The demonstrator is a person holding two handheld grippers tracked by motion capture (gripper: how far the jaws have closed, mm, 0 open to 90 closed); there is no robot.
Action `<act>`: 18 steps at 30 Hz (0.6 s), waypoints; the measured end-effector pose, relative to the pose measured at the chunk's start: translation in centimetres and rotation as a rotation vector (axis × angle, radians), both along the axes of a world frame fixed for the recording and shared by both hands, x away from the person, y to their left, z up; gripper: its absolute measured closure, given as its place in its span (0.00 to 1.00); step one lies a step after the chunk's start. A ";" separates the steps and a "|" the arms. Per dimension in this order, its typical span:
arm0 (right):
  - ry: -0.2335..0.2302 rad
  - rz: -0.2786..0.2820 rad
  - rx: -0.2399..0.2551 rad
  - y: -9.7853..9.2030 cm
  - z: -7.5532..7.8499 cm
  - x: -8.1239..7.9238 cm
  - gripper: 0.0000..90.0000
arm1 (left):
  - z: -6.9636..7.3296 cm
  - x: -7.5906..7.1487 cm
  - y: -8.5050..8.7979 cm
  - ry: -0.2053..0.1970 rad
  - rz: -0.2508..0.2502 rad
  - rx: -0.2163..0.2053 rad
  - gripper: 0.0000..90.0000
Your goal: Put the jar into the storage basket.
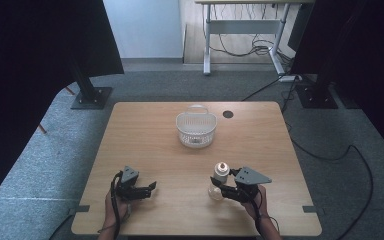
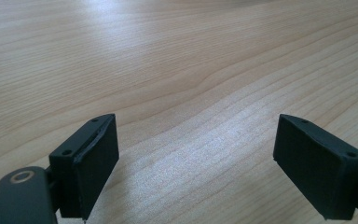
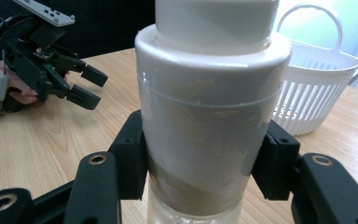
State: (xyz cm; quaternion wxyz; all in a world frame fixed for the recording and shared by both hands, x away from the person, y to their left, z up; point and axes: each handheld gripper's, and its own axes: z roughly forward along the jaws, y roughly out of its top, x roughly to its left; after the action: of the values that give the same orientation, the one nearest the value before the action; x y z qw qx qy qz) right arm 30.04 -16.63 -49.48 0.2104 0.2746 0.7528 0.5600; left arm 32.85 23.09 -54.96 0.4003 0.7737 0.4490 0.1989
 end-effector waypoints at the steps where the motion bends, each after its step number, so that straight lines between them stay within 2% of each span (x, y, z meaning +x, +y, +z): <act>1: 0.003 -0.001 0.004 -0.1 0.1 0.0 0.50 | 0.0 0.0 0.0 0.001 -0.002 0.000 0.15; 4: 0.001 -0.017 0.020 -0.4 0.6 -0.1 0.50 | 0.0 0.0 0.0 0.004 -0.009 0.000 0.15; 11: -0.026 -0.067 0.019 -0.9 2.4 -0.1 0.50 | 0.0 0.2 0.0 0.010 -0.027 -0.012 0.15; 18: -0.049 -0.079 0.025 -0.8 4.3 0.3 0.50 | 0.0 0.2 0.0 0.011 -0.029 -0.013 0.15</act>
State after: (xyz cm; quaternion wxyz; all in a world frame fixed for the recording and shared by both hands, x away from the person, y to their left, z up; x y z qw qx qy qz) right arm 30.37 -17.45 -45.19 0.2474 0.2930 0.7287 0.5674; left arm 33.07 23.08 -54.98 0.4059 0.7784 0.4413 0.1859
